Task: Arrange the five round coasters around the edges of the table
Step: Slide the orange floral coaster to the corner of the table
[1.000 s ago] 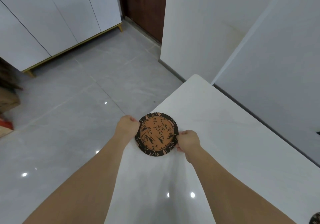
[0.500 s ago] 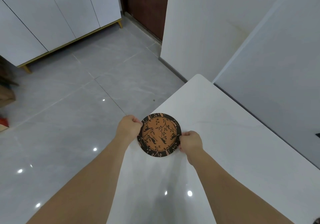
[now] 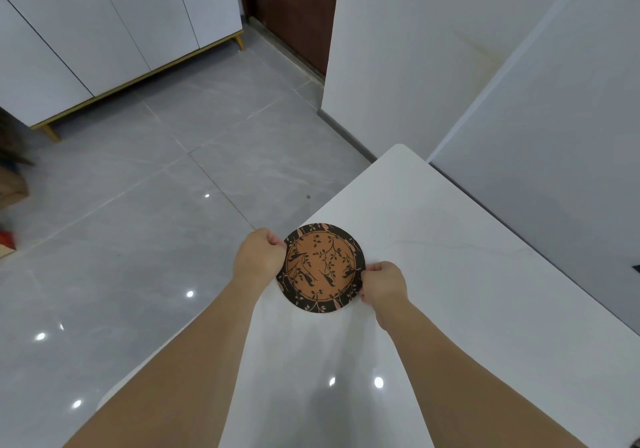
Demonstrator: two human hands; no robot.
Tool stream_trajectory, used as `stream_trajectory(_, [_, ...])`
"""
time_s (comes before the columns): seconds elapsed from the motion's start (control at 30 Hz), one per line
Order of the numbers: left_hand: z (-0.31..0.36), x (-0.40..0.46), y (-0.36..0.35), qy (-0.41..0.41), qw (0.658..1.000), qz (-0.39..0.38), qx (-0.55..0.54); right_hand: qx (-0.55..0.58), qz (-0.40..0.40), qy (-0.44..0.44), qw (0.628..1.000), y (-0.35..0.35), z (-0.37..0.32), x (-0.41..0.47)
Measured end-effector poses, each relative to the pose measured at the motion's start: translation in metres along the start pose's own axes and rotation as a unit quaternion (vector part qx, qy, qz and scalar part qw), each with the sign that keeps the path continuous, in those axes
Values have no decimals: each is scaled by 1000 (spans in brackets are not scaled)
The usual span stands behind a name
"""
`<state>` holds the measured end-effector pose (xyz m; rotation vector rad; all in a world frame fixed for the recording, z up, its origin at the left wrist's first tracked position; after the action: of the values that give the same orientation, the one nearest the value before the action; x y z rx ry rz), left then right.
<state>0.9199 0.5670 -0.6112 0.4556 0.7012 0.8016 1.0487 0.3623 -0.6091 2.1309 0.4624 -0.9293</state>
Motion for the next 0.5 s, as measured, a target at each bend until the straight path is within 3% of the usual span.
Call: stream_trajectory(0.5, [-11,-10,-6,-31,998,45,-38,7,13,15,1000,2,1,7])
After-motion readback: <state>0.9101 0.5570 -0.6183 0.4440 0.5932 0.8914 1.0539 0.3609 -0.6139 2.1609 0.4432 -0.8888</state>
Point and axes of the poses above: each hand's wrist, its own x-axis towards the middle knuckle, its own y-axis out of the back of the hand, z = x × y, the point moved 6 cm from there along x, towards the middle knuckle, and after that the axes turned 7 degrees about -y, right-handed, at the moved point
